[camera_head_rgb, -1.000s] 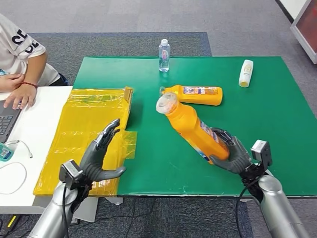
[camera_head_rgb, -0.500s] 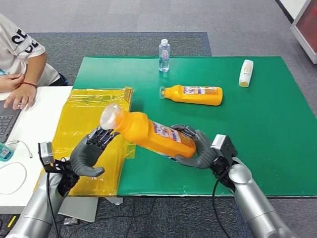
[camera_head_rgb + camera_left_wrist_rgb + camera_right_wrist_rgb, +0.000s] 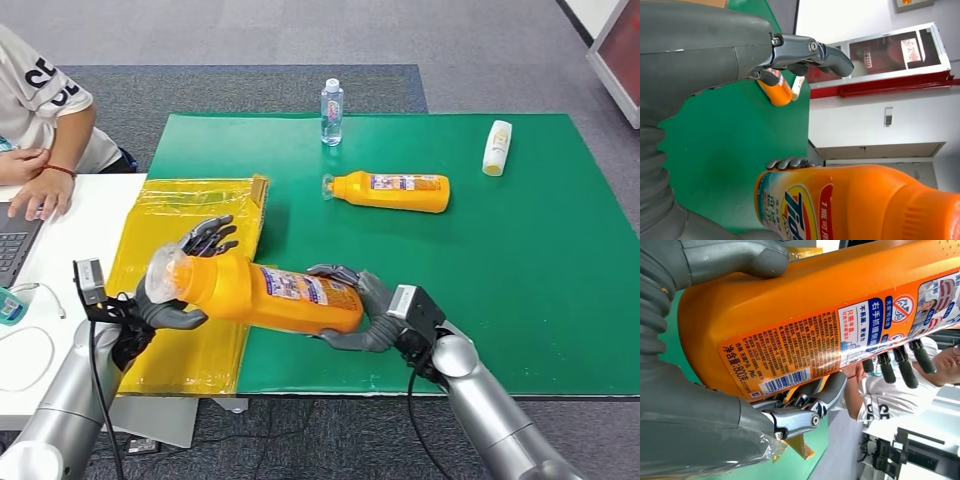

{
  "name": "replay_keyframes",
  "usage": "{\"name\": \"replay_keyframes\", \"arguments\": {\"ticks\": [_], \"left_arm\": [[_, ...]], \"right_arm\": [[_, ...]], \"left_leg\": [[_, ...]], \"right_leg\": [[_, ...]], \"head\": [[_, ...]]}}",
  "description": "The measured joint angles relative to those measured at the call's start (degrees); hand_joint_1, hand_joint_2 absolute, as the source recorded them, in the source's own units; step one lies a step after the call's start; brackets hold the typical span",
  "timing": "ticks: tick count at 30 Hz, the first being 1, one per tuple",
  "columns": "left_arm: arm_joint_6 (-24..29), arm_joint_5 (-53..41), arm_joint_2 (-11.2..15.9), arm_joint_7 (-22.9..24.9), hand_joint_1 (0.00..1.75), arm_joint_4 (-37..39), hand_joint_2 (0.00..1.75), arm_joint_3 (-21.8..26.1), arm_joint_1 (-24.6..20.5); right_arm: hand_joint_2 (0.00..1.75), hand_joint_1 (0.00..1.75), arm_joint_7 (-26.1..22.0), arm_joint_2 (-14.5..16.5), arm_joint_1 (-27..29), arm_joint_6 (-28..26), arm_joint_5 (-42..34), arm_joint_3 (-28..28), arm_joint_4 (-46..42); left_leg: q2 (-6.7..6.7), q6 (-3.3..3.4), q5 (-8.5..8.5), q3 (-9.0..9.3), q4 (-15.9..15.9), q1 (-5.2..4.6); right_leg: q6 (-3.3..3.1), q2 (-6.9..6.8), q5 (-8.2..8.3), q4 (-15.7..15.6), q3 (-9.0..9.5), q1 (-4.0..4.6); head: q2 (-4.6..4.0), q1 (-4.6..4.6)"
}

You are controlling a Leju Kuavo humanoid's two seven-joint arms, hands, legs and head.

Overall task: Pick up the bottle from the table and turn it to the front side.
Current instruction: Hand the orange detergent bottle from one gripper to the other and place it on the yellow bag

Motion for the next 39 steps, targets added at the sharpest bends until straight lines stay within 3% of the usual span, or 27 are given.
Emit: {"name": "replay_keyframes", "arguments": {"ticks": [7,20,39], "left_arm": [[-0.64,0.49,-0.01,0.00,0.00,1.12,1.75,-0.52,-1.73],[-12.90,3.92,-0.68,0.00,0.00,0.16,1.75,-1.45,-1.20],[-8.53,2.97,-1.05,-0.02,0.00,-2.01,1.75,-3.69,-0.28]], "right_arm": [[1.75,1.75,0.89,1.50,-0.01,-5.08,1.99,0.79,-1.60],[1.75,1.75,3.53,5.35,-0.97,-9.46,5.26,1.65,-2.00],[1.75,1.75,4.54,8.40,-0.91,-14.68,10.74,3.12,-1.70]], "left_leg": [[0.00,-0.02,0.01,0.00,0.00,0.00],[0.01,-0.03,0.02,-0.03,0.00,0.00],[0.01,-0.02,0.03,-0.04,0.00,0.00]], "right_leg": [[-0.01,0.01,0.01,0.00,-0.02,0.00],[-0.02,0.01,0.01,0.00,-0.05,0.00],[-0.03,0.01,0.02,0.00,-0.08,0.01]], "head": [[0.00,-0.01],[0.00,-0.01],[0.00,-0.01]]}}
